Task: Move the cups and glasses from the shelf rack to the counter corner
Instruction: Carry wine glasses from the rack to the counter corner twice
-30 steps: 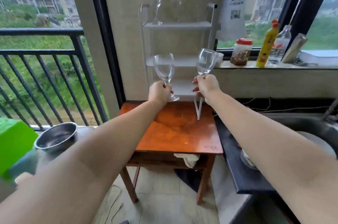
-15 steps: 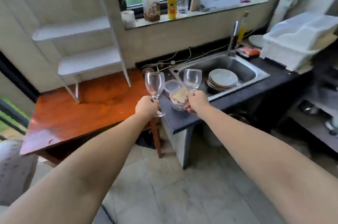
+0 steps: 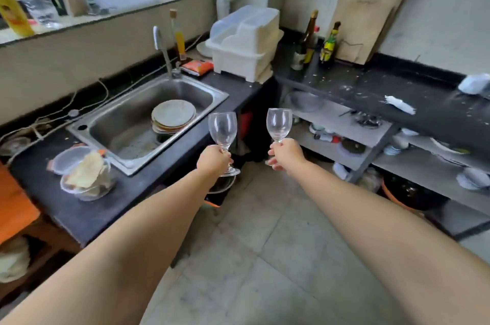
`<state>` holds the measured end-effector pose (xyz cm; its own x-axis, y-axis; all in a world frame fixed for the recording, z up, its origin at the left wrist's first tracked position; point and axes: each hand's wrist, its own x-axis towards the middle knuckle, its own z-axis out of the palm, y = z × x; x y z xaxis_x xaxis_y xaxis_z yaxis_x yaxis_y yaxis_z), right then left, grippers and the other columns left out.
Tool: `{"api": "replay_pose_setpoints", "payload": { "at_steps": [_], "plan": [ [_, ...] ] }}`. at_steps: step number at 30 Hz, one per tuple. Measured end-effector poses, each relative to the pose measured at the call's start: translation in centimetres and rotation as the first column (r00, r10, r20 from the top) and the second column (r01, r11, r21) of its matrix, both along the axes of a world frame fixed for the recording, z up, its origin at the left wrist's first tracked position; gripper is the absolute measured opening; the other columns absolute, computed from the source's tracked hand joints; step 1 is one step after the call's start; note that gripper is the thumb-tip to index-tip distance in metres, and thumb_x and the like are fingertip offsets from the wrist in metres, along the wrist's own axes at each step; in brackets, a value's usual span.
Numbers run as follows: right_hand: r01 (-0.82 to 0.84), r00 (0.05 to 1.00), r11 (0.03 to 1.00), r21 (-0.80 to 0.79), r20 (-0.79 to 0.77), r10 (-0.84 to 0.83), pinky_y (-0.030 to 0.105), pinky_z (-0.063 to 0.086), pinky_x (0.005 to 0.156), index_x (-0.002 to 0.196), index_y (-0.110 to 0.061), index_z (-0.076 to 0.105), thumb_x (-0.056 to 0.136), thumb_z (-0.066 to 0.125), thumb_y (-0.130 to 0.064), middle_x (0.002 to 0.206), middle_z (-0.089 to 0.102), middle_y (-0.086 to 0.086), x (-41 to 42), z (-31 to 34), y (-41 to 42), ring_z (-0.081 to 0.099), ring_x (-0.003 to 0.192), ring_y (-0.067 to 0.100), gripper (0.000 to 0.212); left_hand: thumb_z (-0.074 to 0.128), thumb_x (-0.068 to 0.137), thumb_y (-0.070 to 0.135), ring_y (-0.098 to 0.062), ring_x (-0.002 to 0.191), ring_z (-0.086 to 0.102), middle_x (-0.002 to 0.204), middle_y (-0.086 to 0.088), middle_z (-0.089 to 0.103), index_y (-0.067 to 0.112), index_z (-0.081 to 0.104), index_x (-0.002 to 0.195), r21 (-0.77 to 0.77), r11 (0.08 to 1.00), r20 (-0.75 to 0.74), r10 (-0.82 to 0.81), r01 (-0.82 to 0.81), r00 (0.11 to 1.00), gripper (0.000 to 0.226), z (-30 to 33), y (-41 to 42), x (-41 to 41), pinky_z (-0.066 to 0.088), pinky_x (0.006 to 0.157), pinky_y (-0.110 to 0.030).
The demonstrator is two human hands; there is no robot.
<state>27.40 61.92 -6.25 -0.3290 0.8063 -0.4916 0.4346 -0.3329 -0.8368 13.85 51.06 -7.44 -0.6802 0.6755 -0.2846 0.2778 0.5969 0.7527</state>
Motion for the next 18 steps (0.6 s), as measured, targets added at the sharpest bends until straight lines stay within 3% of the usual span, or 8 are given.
{"api": "replay_pose_setpoints", "payload": {
  "at_steps": [2,4,6,9,11,13,15,18],
  "plan": [
    [0.085,0.996,0.996,-0.021,-0.024,-0.085,0.01,0.025,0.026,0.074,-0.01,0.043,0.101,0.029,-0.008,0.07,0.043,0.004,2.8,0.1,2.2,0.043,0.021,0.01,0.031,0.05,0.092,0.01,-0.028,0.102,0.068,0.1,-0.016,0.074,0.005,0.059,0.067,0.037,0.999,0.047,-0.039,0.037,0.998,0.028,-0.1,3.2,2.0,0.051,0.085,-0.033],
    [0.164,0.987,0.986,0.025,-0.005,-0.164,0.013,0.035,0.028,0.087,-0.007,0.05,0.101,0.033,-0.009,0.075,0.051,0.004,5.4,0.0,4.0,0.052,0.036,0.013,0.022,0.049,0.094,0.008,-0.028,0.101,0.068,0.1,-0.017,0.073,0.004,0.06,0.074,0.061,0.994,0.1,-0.099,0.093,0.99,0.023,-0.1,6.6,4.0,0.054,0.075,-0.028],
    [0.211,0.977,0.974,0.086,0.017,-0.213,0.016,0.04,0.03,0.1,-0.006,0.051,0.1,0.036,-0.012,0.087,0.058,0.007,7.4,-0.4,5.7,0.054,0.045,0.013,0.016,0.049,0.094,0.004,-0.027,0.097,0.068,0.089,-0.016,0.068,0.007,0.054,0.066,0.077,0.987,0.163,-0.154,0.143,0.975,0.028,-0.8,9.9,5.4,0.055,0.067,-0.023],
    [0.312,0.95,0.948,0.067,-0.002,-0.312,0.014,0.039,0.028,0.103,-0.005,0.051,0.1,0.036,-0.011,0.084,0.056,0.007,10.2,-0.8,8.5,0.054,0.044,0.015,0.016,0.053,0.088,0.003,-0.036,0.1,0.068,0.06,-0.002,0.065,0.013,0.049,0.056,0.084,0.976,0.233,-0.217,0.203,0.948,0.034,-2.5,15.0,6.8,0.055,0.09,-0.048],
    [0.358,0.934,0.932,0.063,-0.013,-0.358,0.017,0.04,0.03,0.099,-0.006,0.049,0.1,0.036,-0.012,0.083,0.056,0.008,11.6,-0.9,10.6,0.054,0.048,0.017,0.015,0.053,0.088,0.003,-0.038,0.096,0.069,0.048,0.003,0.06,0.013,0.05,0.056,0.095,0.96,0.243,-0.278,0.263,0.929,0.033,-3.3,18.3,7.7,0.055,0.087,-0.05],
    [0.405,0.914,0.911,0.073,-0.009,-0.406,0.019,0.041,0.033,0.095,-0.007,0.049,0.101,0.037,-0.014,0.08,0.056,0.008,12.8,-1.0,12.8,0.055,0.049,0.018,0.015,0.051,0.09,0.004,-0.034,0.092,0.069,0.06,-0.002,0.061,0.012,0.053,0.062,0.082,0.944,0.237,-0.33,0.32,0.914,0.029,-1.9,20.8,9.4,0.056,0.081,-0.042],
    [0.456,0.89,0.886,0.078,-0.027,-0.455,0.018,0.04,0.031,0.098,-0.007,0.05,0.101,0.037,-0.013,0.078,0.054,0.006,13.9,-0.7,15.3,0.053,0.048,0.017,0.015,0.051,0.09,0.004,-0.034,0.097,0.068,0.074,-0.009,0.066,0.01,0.055,0.063,0.095,0.925,0.216,-0.379,0.367,0.9,0.029,-0.7,23.9,10.9,0.056,0.089,-0.043],
    [0.526,0.851,0.847,0.073,-0.049,-0.524,0.016,0.04,0.028,0.1,-0.007,0.048,0.102,0.036,-0.011,0.074,0.05,0.004,15.4,0.3,18.9,0.05,0.049,0.017,0.014,0.053,0.09,0.007,-0.03,0.09,0.066,0.088,-0.013,0.069,0.008,0.062,0.066,0.049,0.888,0.116,-0.459,0.457,0.881,0.026,0.9,29.1,12.5,0.054,0.091,-0.039]
  ]
}}
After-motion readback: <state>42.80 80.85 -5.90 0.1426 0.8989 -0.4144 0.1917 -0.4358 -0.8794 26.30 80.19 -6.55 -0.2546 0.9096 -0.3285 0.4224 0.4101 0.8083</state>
